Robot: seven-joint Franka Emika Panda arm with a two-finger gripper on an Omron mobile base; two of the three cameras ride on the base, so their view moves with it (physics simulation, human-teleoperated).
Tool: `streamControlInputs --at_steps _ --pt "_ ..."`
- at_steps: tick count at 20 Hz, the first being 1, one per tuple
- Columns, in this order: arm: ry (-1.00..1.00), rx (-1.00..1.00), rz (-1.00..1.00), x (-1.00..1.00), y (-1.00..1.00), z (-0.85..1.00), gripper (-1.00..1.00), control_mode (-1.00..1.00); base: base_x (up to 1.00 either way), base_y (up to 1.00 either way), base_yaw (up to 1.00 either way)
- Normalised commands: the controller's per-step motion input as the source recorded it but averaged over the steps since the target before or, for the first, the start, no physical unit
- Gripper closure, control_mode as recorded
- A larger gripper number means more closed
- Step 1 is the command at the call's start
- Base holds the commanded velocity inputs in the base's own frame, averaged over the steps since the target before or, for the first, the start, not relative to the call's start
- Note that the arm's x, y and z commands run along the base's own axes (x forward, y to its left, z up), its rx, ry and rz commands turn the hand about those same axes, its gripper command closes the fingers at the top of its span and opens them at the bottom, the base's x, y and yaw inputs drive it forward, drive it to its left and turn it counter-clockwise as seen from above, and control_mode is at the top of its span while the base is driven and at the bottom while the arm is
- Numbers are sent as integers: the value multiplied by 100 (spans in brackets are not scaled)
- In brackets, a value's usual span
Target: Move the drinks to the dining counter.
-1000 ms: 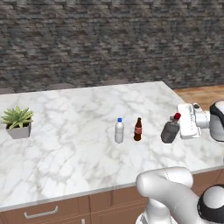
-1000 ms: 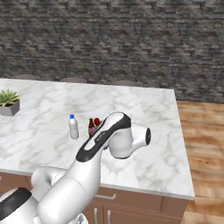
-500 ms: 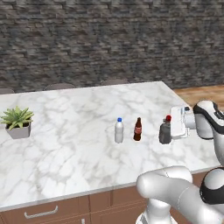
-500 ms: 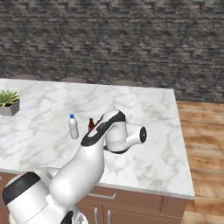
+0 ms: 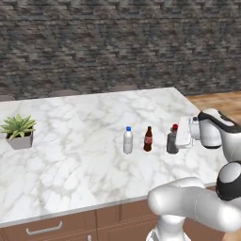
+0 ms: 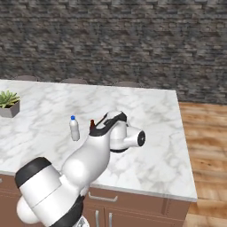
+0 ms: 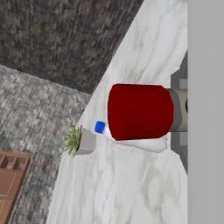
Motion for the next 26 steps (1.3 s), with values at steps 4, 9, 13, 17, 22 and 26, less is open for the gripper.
streamControlInputs --at_steps 4,9,13,17,22,26 --pt "0 6 -4 31 -15 -17 100 -100 0 0 0" --pt "0 9 -2 28 -19 -16 100 -100 0 0 0" --pt "0 9 -1 29 -18 -19 100 -100 0 0 0" --pt "0 3 0 26 -5 -21 100 -100 0 0 0" --pt "0 0 0 18 0 -22 100 -100 0 0 0" --pt "0 0 0 12 0 -26 100 -100 0 0 0"
